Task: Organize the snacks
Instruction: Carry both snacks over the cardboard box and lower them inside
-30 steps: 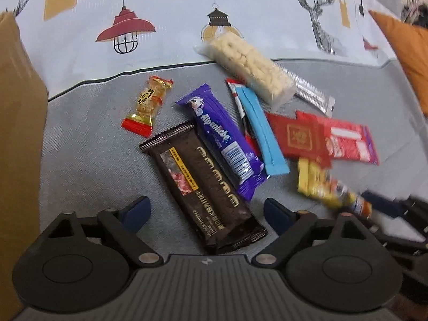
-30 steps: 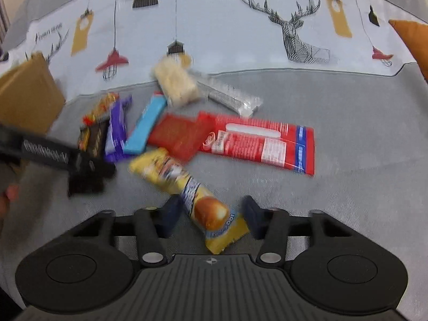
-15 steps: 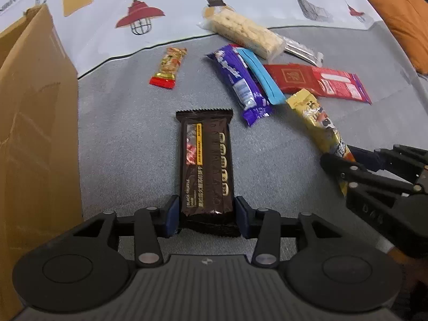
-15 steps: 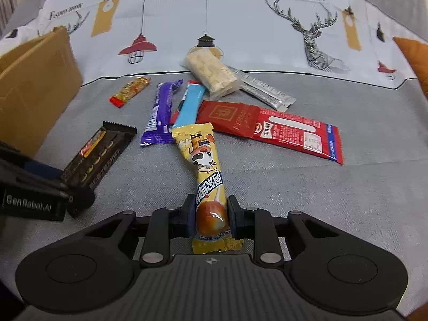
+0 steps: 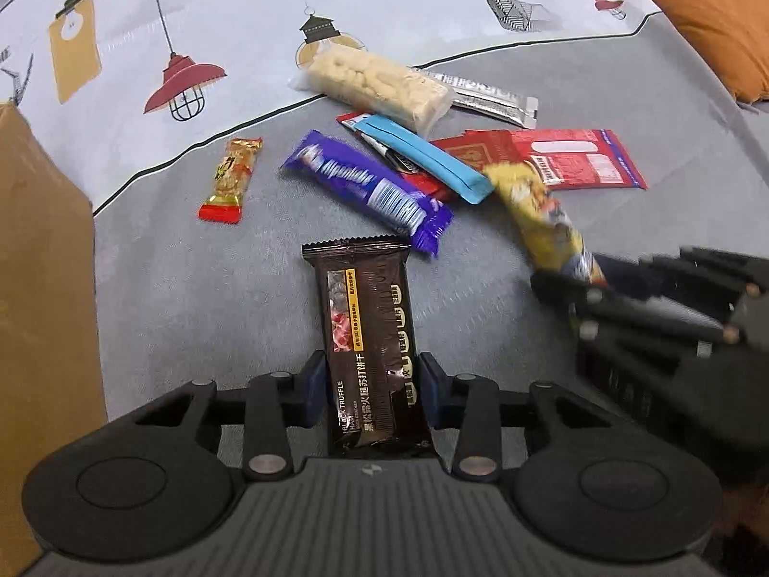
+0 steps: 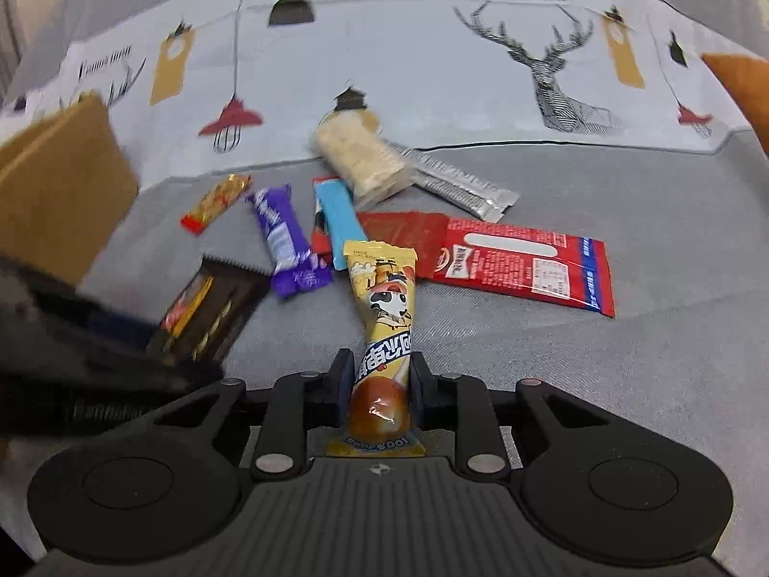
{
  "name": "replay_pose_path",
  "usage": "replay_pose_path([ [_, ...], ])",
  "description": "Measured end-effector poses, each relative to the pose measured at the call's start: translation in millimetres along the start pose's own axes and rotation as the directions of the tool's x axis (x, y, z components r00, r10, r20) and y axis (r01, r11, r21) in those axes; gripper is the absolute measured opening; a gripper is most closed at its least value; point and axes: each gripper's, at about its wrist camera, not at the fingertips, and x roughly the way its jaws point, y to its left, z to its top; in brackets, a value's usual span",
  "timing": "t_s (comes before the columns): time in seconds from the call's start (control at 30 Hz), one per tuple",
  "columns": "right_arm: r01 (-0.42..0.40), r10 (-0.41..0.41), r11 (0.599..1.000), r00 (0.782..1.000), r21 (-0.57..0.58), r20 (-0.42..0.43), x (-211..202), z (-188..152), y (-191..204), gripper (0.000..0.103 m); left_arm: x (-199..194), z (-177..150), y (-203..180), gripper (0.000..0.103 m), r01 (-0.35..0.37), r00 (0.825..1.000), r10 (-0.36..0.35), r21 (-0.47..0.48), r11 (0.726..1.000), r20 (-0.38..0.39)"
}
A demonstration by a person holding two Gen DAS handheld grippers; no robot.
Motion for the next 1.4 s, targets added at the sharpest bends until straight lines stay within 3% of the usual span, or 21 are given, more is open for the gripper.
replay_pose_path([
  [0.3,-0.069,0.065,0.982,0.997,0.174,0.033,-18,11,-19,0.025,-33,-15,-3,0.044,-0.009,0.997,0.007,0.036,0.999,0.072],
  [0.43,-0.102,0.089,0.966,0.994,0.237,0.066,-30,17,-26,0.025,-56,-17,12,0.044,0.0,0.995,0.002,-0.022,1.0,0.098],
  [0.57,-0.145,0.127,0.968,0.987,0.204,0.1,-57,17,-17,0.025,-92,-20,21,0.044,0.006,0.987,0.003,-0.059,0.998,0.161],
  [0.73,-0.175,0.153,0.975,0.976,0.134,0.157,-97,19,-3,0.025,-142,-34,27,0.044,0.033,0.959,-0.022,-0.035,0.999,0.281],
  [0.83,-0.21,0.176,0.964,0.964,0.165,0.202,-116,23,1,0.025,-164,-44,32,0.044,0.035,0.956,-0.021,-0.042,0.999,0.292],
  [0.9,-0.218,0.175,0.959,0.959,0.183,0.225,-130,26,8,0.025,-178,-51,37,0.044,-0.025,0.959,0.035,-0.039,0.999,0.283],
  [0.97,-0.237,0.185,0.951,0.95,0.199,0.251,-146,28,19,0.025,-189,-56,46,0.044,-0.069,0.964,0.081,-0.055,0.996,0.253],
  [1.07,-0.268,0.203,0.941,0.935,0.206,0.291,-168,32,45,0.025,-209,-67,75,0.044,-0.047,0.967,0.073,-0.112,0.993,0.244],
  [1.17,-0.32,0.255,0.93,0.916,0.179,0.31,-184,36,80,0.025,-233,-78,101,0.044,-0.021,0.955,0.063,-0.144,0.989,0.291],
  [1.27,-0.336,0.297,0.937,0.911,0.099,0.287,-194,44,125,0.025,-261,-90,125,0.044,0.004,0.939,0.061,-0.187,0.982,0.339],
  [1.4,-0.265,0.273,0.962,0.922,-0.067,0.274,-212,50,194,0.025,-298,-108,154,0.044,-0.006,0.912,0.097,-0.224,0.975,0.398],
])
